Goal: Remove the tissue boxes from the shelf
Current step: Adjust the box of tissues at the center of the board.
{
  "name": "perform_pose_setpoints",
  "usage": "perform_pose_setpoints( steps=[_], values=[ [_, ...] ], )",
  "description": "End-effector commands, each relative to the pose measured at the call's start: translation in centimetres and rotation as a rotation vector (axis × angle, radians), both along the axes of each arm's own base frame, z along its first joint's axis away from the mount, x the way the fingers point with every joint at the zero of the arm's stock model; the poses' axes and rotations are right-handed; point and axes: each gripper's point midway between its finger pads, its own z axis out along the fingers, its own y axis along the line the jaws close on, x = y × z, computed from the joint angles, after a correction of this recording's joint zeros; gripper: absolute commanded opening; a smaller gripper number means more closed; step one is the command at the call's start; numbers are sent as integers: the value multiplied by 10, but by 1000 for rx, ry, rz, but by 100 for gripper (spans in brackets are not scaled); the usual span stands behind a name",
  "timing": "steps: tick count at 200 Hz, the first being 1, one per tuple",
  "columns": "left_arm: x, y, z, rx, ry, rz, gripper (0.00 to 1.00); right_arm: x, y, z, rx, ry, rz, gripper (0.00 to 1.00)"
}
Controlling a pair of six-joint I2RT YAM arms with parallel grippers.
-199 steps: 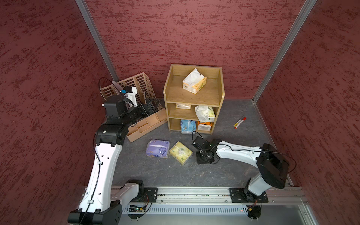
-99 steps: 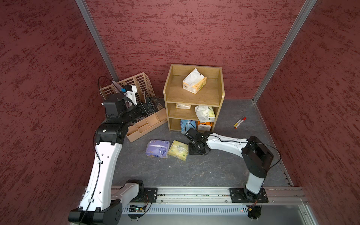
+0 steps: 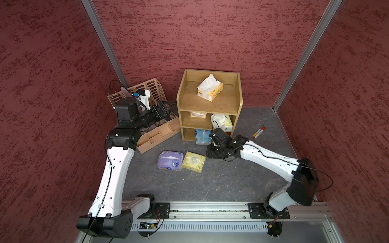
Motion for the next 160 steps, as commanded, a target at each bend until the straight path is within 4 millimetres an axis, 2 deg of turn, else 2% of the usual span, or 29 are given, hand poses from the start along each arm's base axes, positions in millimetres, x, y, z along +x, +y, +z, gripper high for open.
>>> perform_pose_setpoints(
  steps=[1, 23, 37, 51, 67, 83, 110, 130, 160],
  values=[
    [7, -3, 13, -4, -44, -12, 100, -12, -11, 76, 98, -132, 48, 49],
    [16, -10, 6, -13, -37, -29, 100, -5, -21, 136, 150, -276, 25, 49],
    [21, -17, 3, -13, -32, -46, 100, 7, -26, 171, 159, -370, -24, 49],
    [24, -24, 0, -21, -21, -60, 100, 22, -28, 195, 144, -434, -64, 50],
    [27, -32, -2, -36, -11, -78, 100, 39, -19, 216, 158, -461, -64, 53],
    [28, -40, -1, -32, -16, -93, 100, 68, -5, 223, 168, -449, -88, 55],
    [29, -51, 2, -31, -27, -119, 100, 114, 5, 243, 201, -532, -184, 55],
    [30, -57, 2, -32, -29, -132, 100, 143, 2, 248, 234, -578, -288, 56],
    [32, -63, 3, -26, -28, -151, 100, 179, -17, 245, 264, -566, -388, 57]
  ],
)
